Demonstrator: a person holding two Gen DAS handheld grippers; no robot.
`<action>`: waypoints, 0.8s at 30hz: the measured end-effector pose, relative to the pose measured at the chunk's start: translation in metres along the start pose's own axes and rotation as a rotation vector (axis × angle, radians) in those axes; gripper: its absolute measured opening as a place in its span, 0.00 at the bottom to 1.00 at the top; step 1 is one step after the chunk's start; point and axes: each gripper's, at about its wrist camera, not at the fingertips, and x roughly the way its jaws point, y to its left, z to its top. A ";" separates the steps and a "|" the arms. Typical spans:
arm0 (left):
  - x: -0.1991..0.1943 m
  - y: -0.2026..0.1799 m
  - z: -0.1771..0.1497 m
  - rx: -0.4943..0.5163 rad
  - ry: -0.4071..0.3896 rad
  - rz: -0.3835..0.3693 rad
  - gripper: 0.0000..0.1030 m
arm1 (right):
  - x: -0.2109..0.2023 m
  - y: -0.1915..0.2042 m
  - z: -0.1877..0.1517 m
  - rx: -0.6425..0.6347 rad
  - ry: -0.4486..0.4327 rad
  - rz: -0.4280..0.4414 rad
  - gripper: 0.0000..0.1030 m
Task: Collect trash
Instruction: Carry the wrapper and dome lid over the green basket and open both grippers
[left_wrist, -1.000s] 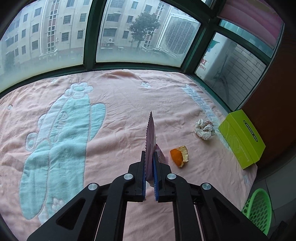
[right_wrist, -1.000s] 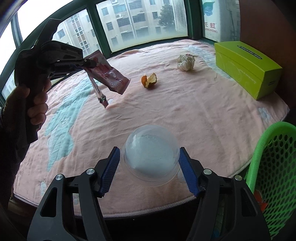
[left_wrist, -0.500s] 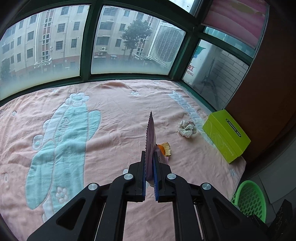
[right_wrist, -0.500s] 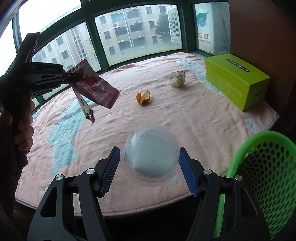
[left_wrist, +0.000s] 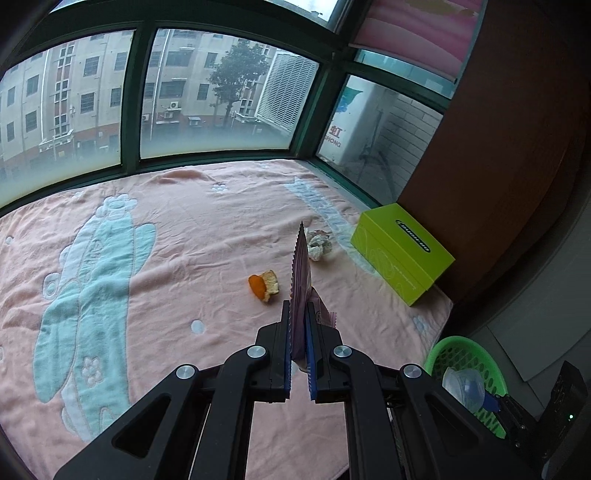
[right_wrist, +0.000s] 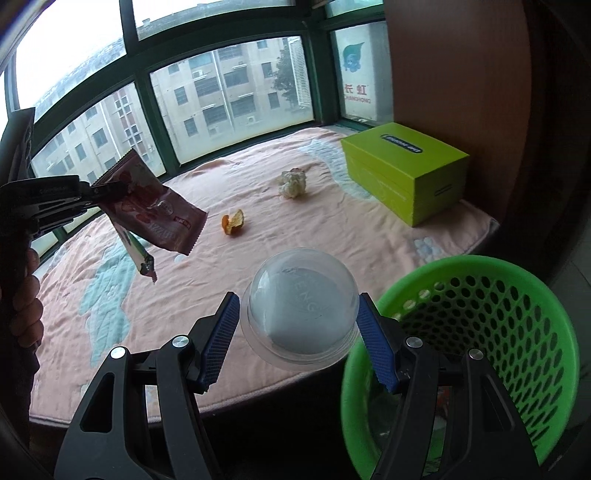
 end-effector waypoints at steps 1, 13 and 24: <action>-0.001 -0.006 -0.001 0.006 0.001 -0.012 0.06 | -0.003 -0.005 -0.001 0.009 -0.003 -0.012 0.63; -0.003 -0.083 -0.006 0.098 0.017 -0.153 0.06 | -0.035 -0.079 -0.026 0.125 -0.003 -0.178 0.63; 0.001 -0.155 -0.019 0.201 0.052 -0.283 0.06 | -0.060 -0.115 -0.046 0.182 -0.004 -0.252 0.71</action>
